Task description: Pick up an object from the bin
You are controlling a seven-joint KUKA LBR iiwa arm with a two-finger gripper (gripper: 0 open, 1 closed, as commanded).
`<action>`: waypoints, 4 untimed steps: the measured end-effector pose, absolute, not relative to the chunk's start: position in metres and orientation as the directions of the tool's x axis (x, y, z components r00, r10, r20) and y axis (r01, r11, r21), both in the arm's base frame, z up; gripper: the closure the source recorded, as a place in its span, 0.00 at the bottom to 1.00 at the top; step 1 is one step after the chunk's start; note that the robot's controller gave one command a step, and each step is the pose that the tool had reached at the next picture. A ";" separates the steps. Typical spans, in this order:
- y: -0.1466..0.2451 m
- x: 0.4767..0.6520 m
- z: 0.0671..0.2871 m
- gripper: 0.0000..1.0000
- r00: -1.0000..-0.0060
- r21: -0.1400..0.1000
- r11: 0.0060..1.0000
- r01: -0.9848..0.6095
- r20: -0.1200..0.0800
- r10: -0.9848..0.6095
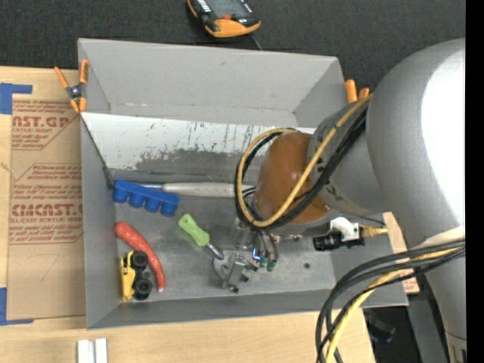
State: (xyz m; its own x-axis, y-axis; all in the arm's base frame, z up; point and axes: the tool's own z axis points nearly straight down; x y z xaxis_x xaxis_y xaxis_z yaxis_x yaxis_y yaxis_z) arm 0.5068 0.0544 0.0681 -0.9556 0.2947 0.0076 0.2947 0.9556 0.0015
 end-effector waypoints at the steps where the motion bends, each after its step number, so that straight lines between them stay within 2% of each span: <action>1: 0.044 0.521 0.112 0.00 -0.996 0.000 0.996 0.092 -0.006 0.092; 2: 0.069 0.481 0.099 0.00 -0.948 -0.001 0.948 0.317 0.013 0.317; 3: 0.061 0.488 0.070 0.00 -0.970 0.000 0.970 0.243 -0.004 0.243; 4: 0.049 0.480 0.070 1.00 -0.892 0.000 0.892 0.452 0.008 0.452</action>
Offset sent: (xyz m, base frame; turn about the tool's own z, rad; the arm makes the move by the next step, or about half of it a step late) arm -0.0243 0.0134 0.0319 0.0247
